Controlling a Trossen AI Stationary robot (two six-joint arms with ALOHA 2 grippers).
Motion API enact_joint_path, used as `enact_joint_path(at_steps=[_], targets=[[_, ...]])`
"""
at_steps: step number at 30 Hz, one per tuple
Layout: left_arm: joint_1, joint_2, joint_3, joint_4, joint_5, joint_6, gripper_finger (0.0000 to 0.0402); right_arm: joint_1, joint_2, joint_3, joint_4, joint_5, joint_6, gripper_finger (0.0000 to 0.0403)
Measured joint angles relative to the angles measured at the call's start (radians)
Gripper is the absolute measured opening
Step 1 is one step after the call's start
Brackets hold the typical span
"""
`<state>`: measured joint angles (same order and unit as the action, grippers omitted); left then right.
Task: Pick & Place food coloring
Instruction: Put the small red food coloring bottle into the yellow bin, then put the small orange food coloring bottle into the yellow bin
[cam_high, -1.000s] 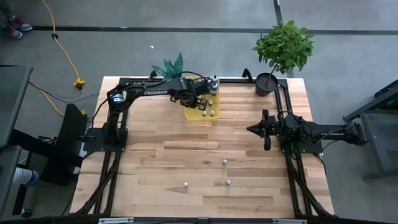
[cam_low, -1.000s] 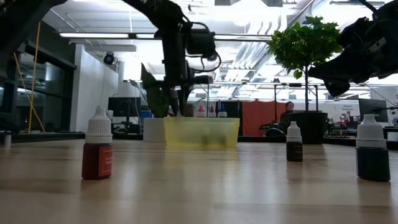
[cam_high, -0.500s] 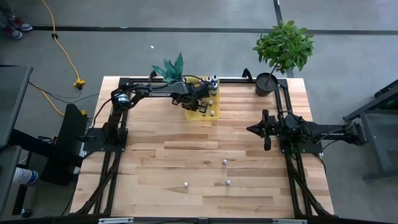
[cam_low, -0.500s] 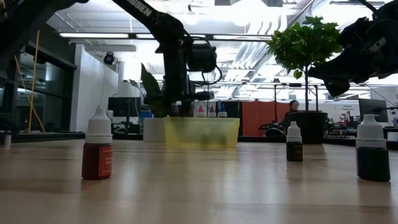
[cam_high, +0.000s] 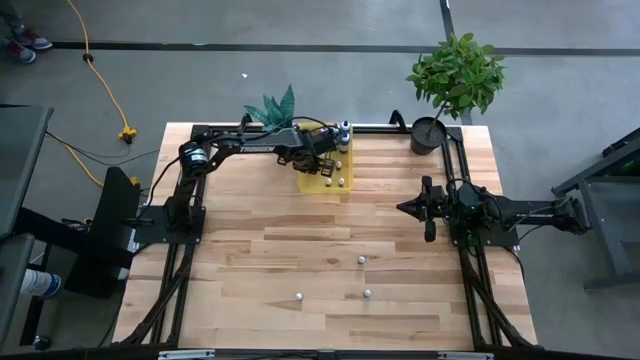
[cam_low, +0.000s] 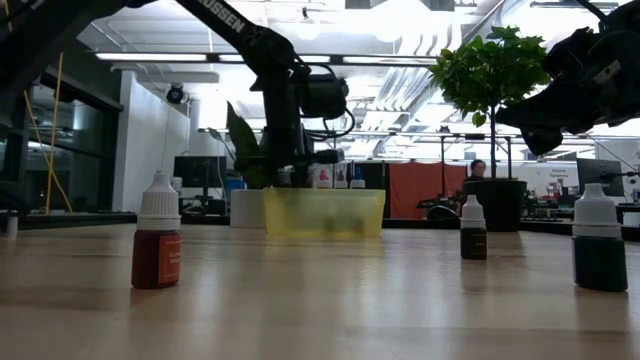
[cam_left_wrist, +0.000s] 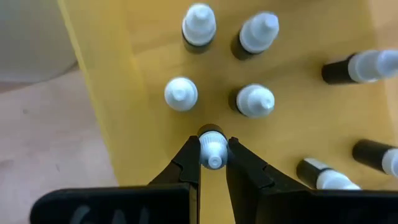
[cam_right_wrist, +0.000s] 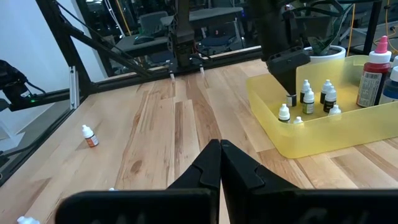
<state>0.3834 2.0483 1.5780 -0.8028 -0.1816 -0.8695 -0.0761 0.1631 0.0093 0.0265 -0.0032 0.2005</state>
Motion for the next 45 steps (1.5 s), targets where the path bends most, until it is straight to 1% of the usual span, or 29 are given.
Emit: enact_joint_path(at_steps=[8, 15, 18, 25, 28, 38, 45], targets=[[0.025, 0.0, 0.0, -0.007, -0.008, 0.037, 0.0035, 0.0, 0.0, 0.0, 0.0, 0.0, 0.0, 0.0], [0.031, 0.0, 0.0, -0.007, 0.008, 0.129, 0.0036, 0.0, 0.0, 0.0, 0.0, 0.0, 0.0, 0.0], [0.031, 0.0, 0.0, -0.008, 0.013, 0.164, 0.0047, 0.0, 0.0, 0.0, 0.0, 0.0, 0.0, 0.0], [0.031, 0.0, 0.001, -0.008, 0.015, 0.166, 0.0106, 0.0, 0.0, 0.0, 0.0, 0.0, 0.0, 0.0], [0.031, 0.0, 0.001, -0.007, 0.015, 0.166, 0.012, 0.0, 0.0, 0.0, 0.0, 0.0, 0.0, 0.0], [0.029, 0.0, 0.005, 0.005, 0.013, 0.193, 0.0126, 0.0, 0.0, 0.0, 0.0, 0.0, 0.0, 0.0], [0.029, 0.0, 0.061, -0.08, -0.048, 0.188, 0.0127, 0.0, 0.0, 0.0, 0.0, 0.0, 0.0, 0.0]])
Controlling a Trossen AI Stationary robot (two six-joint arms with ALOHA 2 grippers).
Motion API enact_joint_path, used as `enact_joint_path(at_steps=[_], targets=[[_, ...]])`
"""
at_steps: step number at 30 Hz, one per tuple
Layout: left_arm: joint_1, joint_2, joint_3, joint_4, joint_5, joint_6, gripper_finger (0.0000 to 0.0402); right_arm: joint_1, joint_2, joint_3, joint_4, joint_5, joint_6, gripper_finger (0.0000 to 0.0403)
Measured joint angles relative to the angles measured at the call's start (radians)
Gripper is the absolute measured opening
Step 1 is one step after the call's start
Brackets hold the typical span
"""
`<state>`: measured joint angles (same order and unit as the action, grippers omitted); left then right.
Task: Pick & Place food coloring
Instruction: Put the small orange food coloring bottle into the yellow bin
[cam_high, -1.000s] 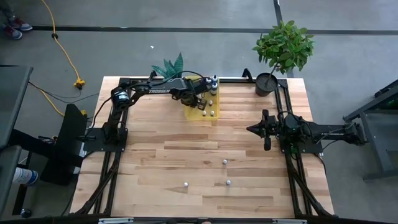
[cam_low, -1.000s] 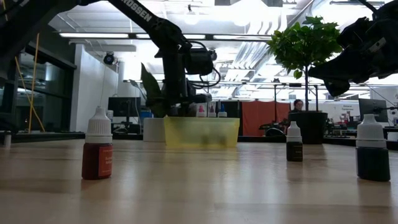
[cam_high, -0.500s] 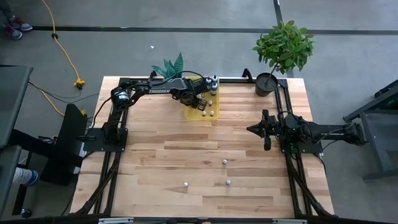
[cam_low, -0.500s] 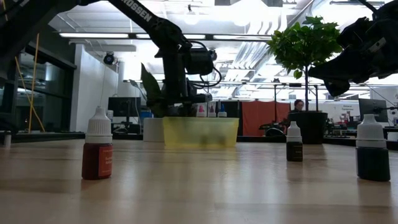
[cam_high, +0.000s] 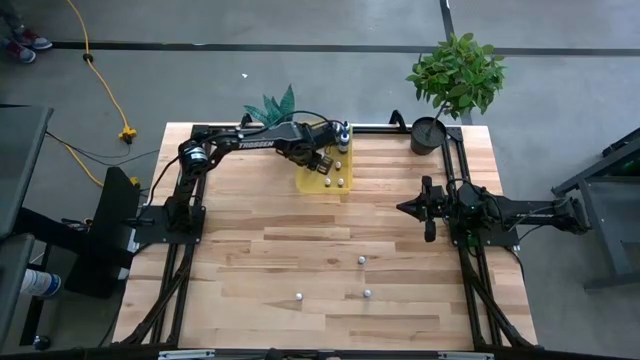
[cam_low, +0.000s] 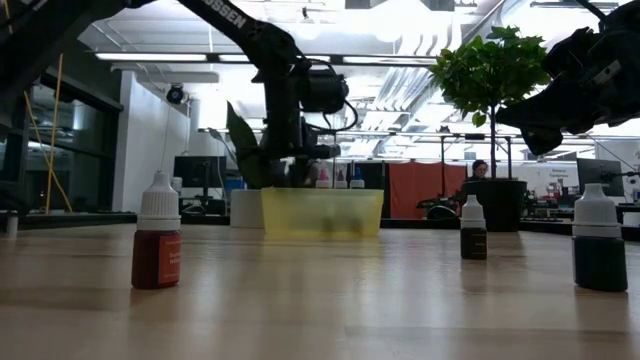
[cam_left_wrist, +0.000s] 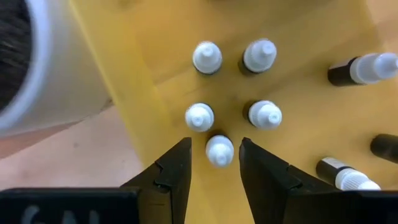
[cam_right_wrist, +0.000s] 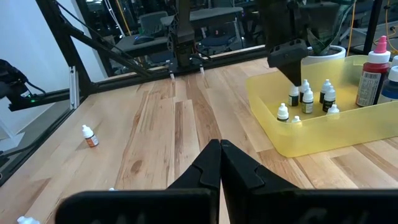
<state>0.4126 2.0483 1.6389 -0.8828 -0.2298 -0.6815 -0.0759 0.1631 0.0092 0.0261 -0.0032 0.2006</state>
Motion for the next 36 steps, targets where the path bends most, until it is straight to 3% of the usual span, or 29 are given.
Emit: enact_joint_path(at_steps=[9, 20, 28, 36], targets=[[-0.023, 0.0, 0.124, -0.091, -0.013, 0.089, 0.0127, 0.0, 0.0, 0.0, 0.0, 0.0, 0.0, 0.0], [-0.091, 0.0, 0.416, -0.216, -0.008, 0.27, 0.0127, 0.0, 0.0, 0.0, 0.0, 0.0, 0.0, 0.0], [-0.174, 0.0, 0.576, -0.338, 0.058, 0.338, 0.0127, 0.0, 0.0, 0.0, 0.0, 0.0, 0.0, 0.0], [-0.289, -0.016, 0.642, -0.503, 0.082, 0.238, 0.0182, 0.0, 0.0, 0.0, 0.0, 0.0, 0.0, 0.0]])
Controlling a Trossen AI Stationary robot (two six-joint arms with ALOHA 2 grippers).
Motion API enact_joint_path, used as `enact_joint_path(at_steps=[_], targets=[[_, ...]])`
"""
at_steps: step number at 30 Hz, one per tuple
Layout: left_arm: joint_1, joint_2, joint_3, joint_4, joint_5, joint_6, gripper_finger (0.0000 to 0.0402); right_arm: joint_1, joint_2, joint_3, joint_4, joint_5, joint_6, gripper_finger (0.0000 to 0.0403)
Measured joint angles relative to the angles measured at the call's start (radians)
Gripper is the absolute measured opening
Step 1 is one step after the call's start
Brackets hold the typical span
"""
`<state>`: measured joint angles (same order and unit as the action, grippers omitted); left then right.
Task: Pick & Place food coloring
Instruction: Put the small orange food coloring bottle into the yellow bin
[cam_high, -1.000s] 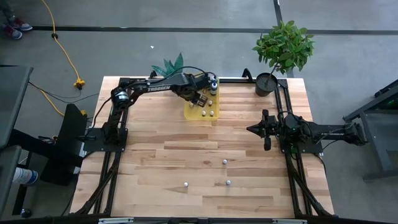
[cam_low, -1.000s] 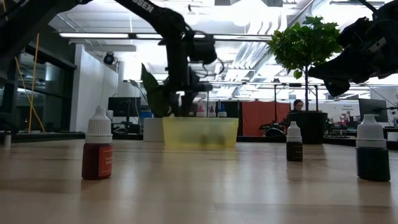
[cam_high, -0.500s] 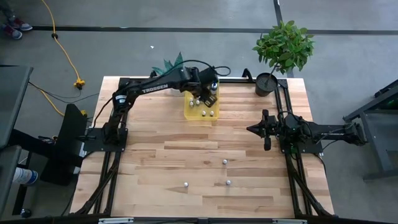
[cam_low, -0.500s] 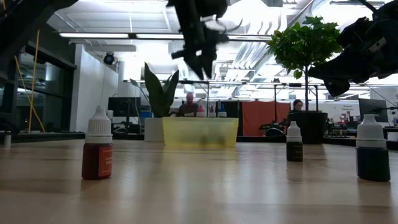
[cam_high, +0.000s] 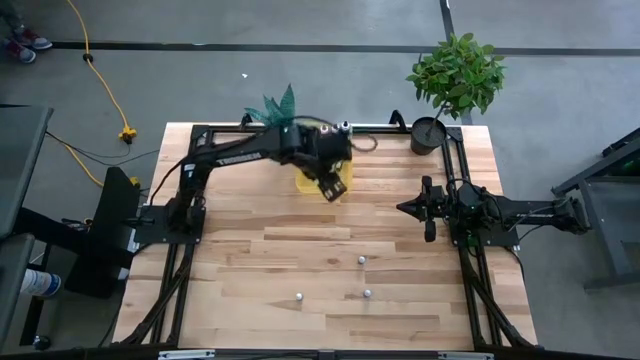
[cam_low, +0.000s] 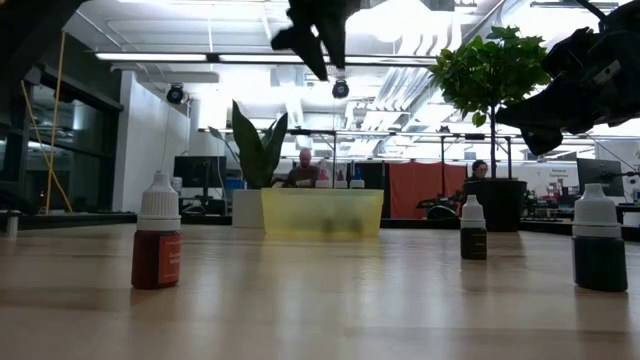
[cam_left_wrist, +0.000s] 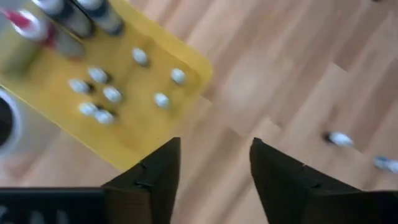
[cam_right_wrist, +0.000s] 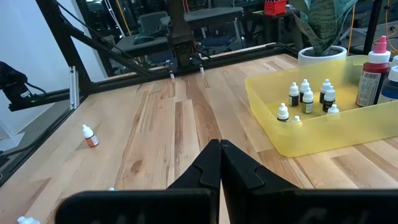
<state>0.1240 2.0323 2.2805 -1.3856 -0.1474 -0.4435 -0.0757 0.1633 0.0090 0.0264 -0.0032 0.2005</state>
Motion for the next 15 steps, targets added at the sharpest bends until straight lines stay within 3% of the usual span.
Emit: enact_joint_path(at_steps=[6, 15], targets=[[-0.105, -0.023, 0.001, -0.151, -0.009, -0.292, 0.0234, 0.0, 0.0, 0.0, 0.0, 0.0, 0.0, 0.0], [-0.243, -0.047, -0.032, -0.188, -0.024, -0.645, 0.024, 0.0, 0.0, 0.0, 0.0, 0.0, 0.0, 0.0]])
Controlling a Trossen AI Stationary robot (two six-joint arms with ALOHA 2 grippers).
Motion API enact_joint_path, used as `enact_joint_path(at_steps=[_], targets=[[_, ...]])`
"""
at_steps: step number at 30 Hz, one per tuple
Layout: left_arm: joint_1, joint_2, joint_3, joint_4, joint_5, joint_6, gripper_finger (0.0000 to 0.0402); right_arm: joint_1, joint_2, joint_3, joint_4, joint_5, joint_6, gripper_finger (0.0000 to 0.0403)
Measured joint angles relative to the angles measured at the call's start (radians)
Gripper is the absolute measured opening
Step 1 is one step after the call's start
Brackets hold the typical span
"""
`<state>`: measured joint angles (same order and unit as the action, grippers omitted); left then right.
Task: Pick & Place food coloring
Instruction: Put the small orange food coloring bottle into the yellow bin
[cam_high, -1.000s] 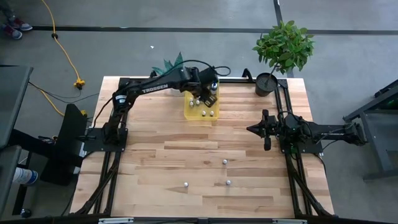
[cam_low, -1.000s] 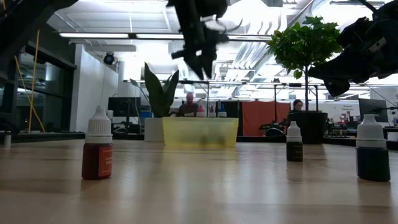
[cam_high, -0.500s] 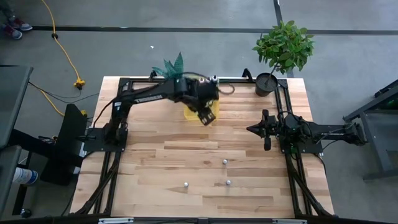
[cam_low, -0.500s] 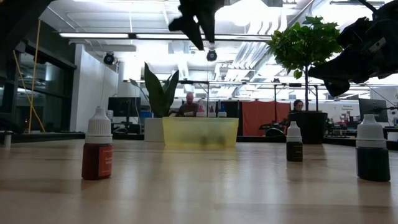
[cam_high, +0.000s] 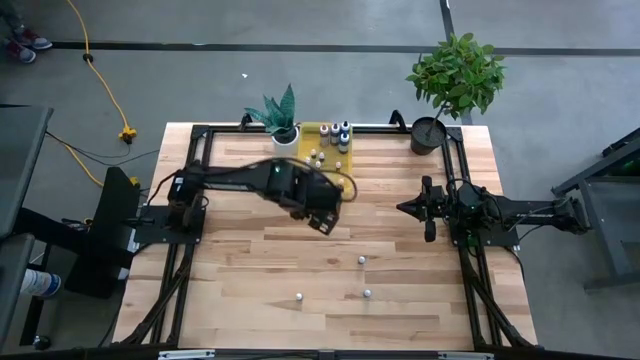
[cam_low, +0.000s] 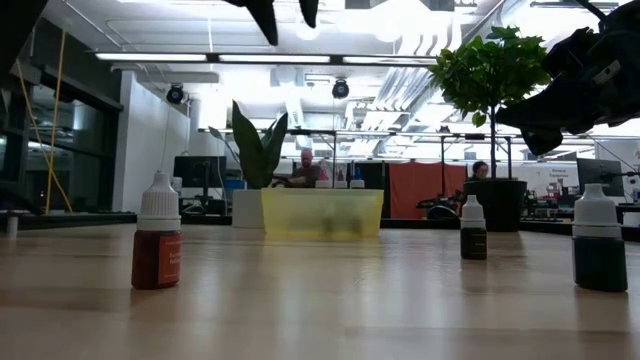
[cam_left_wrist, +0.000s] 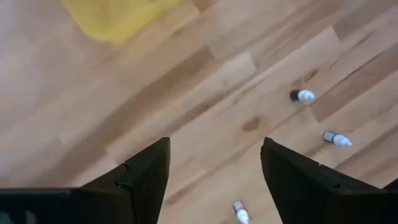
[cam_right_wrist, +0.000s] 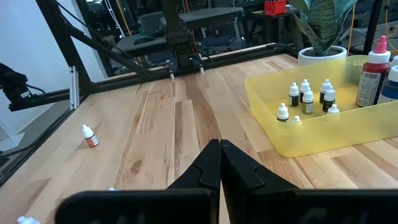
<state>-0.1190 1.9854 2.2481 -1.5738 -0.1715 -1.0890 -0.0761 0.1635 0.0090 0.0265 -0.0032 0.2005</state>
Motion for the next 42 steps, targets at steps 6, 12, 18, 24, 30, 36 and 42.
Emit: enact_joint_path(at_steps=[6, 12, 18, 24, 30, 36, 42], targets=[[-0.085, -0.021, -0.067, 0.004, 0.002, -0.211, 0.024, 0.0, 0.0, 0.0, 0.0, 0.0, 0.0, 0.0], [-0.209, -0.04, -0.155, 0.003, 0.025, -0.403, 0.024, 0.0, 0.0, 0.0, 0.0, 0.0, 0.0, 0.0], [-0.339, -0.038, -0.205, 0.003, 0.051, -0.553, 0.024, 0.0, 0.0, 0.0, 0.0, 0.0, 0.0, 0.0], [-0.443, -0.038, -0.254, 0.11, 0.057, -0.621, 0.024, 0.0, 0.0, 0.0, 0.0, 0.0, 0.0, 0.0], [-0.504, -0.028, -0.343, 0.251, 0.05, -0.677, 0.024, 0.0, 0.0, 0.0, 0.0, 0.0, 0.0, 0.0], [-0.517, 0.024, -0.39, 0.348, 0.075, -0.699, 0.024, 0.0, 0.0, 0.0, 0.0, 0.0, 0.0, 0.0], [-0.502, 0.084, -0.392, 0.404, 0.083, -0.689, 0.024, 0.0, 0.0, 0.0, 0.0, 0.0, 0.0, 0.0]])
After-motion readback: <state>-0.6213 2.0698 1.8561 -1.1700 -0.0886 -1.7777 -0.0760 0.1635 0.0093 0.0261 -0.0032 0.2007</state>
